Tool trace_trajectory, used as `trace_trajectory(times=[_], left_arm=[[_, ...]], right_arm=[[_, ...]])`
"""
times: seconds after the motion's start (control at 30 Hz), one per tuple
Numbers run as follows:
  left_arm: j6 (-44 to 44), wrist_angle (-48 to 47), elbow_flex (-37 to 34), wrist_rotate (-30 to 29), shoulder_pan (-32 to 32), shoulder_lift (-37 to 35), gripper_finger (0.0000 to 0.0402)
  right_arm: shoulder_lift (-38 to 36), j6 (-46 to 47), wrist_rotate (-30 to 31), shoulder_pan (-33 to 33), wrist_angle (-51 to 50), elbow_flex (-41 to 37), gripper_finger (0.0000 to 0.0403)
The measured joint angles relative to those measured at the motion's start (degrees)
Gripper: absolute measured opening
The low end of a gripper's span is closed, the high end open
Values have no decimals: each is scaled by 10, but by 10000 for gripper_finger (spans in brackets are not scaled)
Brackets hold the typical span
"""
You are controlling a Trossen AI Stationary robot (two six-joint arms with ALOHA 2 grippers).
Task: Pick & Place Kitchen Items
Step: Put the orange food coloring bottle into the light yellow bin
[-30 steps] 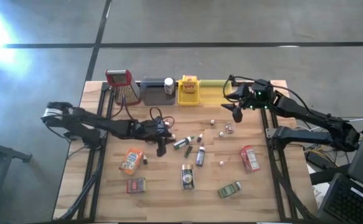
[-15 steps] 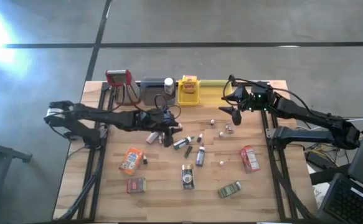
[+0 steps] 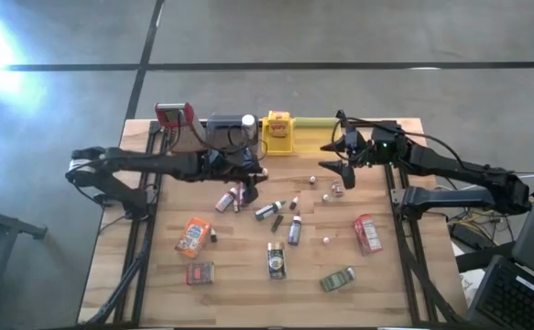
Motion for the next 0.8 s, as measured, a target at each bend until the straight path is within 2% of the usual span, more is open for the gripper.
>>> trace_trajectory(times=[0.1, 0.33, 0.63, 0.8], left_arm=[[2, -15, 14, 3, 9, 0, 101], [21, -33, 45, 51, 24, 0, 101], [76, -113, 133, 55, 39, 1, 101], [96, -185, 203, 55, 50, 32, 101]], right_arm=[[0, -7, -1, 17, -5, 20, 237], [0, -12, 0, 35, -18, 49, 228], [42, -13, 0, 35, -47, 90, 256], [81, -34, 0, 35, -66, 133, 267]])
